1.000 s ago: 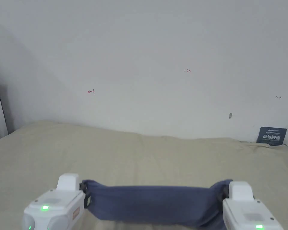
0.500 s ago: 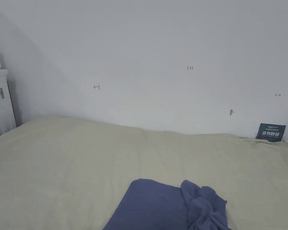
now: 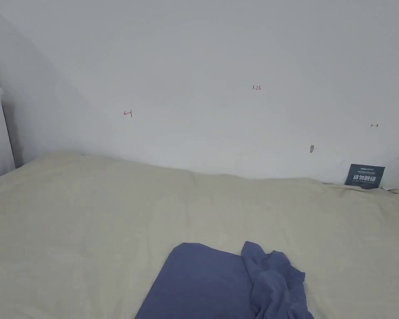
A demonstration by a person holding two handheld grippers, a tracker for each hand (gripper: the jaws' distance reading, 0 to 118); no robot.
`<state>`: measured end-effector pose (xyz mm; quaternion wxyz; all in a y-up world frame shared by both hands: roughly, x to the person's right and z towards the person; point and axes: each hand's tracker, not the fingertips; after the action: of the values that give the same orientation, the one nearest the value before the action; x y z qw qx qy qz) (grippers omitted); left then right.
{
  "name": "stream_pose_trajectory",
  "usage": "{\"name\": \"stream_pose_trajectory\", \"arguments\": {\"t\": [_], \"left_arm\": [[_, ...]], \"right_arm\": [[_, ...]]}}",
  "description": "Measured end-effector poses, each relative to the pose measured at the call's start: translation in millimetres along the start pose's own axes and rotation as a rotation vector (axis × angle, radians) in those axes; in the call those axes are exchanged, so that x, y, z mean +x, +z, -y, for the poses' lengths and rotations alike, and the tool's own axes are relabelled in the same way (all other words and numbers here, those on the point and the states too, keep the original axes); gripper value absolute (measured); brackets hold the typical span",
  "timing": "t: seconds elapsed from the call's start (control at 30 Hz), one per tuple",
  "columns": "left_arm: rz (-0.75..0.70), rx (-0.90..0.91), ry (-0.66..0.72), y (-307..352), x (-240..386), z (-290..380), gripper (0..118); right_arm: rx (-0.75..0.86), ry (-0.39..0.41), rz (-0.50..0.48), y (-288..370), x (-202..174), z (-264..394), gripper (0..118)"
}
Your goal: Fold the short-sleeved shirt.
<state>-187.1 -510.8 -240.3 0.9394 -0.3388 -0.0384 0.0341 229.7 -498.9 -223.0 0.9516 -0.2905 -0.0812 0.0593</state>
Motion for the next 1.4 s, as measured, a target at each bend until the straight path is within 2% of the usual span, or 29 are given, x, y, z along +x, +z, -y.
{"name": "stream_pose_trajectory", "arguments": {"t": [0.1,0.17,0.2,0.27,0.33,0.37,0.4,0.5,0.53,0.57,0.63,0.7,0.73,0.93,1.07,1.4], "left_arm": [[0.019,-0.006,0.011,0,3,1,0],[0.028,0.01,0.01,6,2,0,0],[0.036,0.025,0.006,12,2,-1,6],[0.025,0.054,0.002,26,1,-4,22],[0.019,0.116,0.009,41,-2,-7,53],[0.014,0.136,0.013,49,-3,-8,63],[0.015,0.167,0.019,56,-4,-9,66],[0.017,0.202,0.034,81,8,-18,64],[0.02,0.207,0.034,85,10,-19,60],[0.019,0.211,0.029,84,9,-19,52],[0.012,0.223,-0.008,87,16,-19,21],[0.009,0.244,-0.023,87,22,-16,2],[0.008,0.247,-0.028,88,25,-15,0],[0.005,0.259,-0.041,98,38,-7,0],[0.033,0.224,0.011,96,35,-4,0],[0.067,0.095,0.069,57,21,-17,0]], "right_arm": [[-0.008,0.005,-0.011,-1,0,1,10],[-0.012,0.006,-0.019,4,2,-3,24],[-0.002,0.002,-0.025,9,4,-5,34],[0.028,-0.003,-0.04,23,6,-10,40],[0.06,0.0,-0.047,34,6,-15,52],[0.08,0.001,-0.051,36,8,-15,52],[0.104,-0.003,-0.056,40,8,-17,52],[0.144,-0.032,-0.061,51,8,-25,51],[0.156,-0.046,-0.072,54,7,-27,50],[0.169,-0.055,-0.076,56,6,-29,45],[0.173,-0.042,-0.076,59,1,-32,10],[0.21,-0.044,-0.077,63,-3,-31,5],[0.221,-0.047,-0.078,65,-5,-32,1],[0.241,-0.04,-0.07,72,-11,-32,1],[0.232,-0.042,-0.083,71,-13,-34,1],[0.179,-0.035,-0.1,56,-19,-33,1]]}}
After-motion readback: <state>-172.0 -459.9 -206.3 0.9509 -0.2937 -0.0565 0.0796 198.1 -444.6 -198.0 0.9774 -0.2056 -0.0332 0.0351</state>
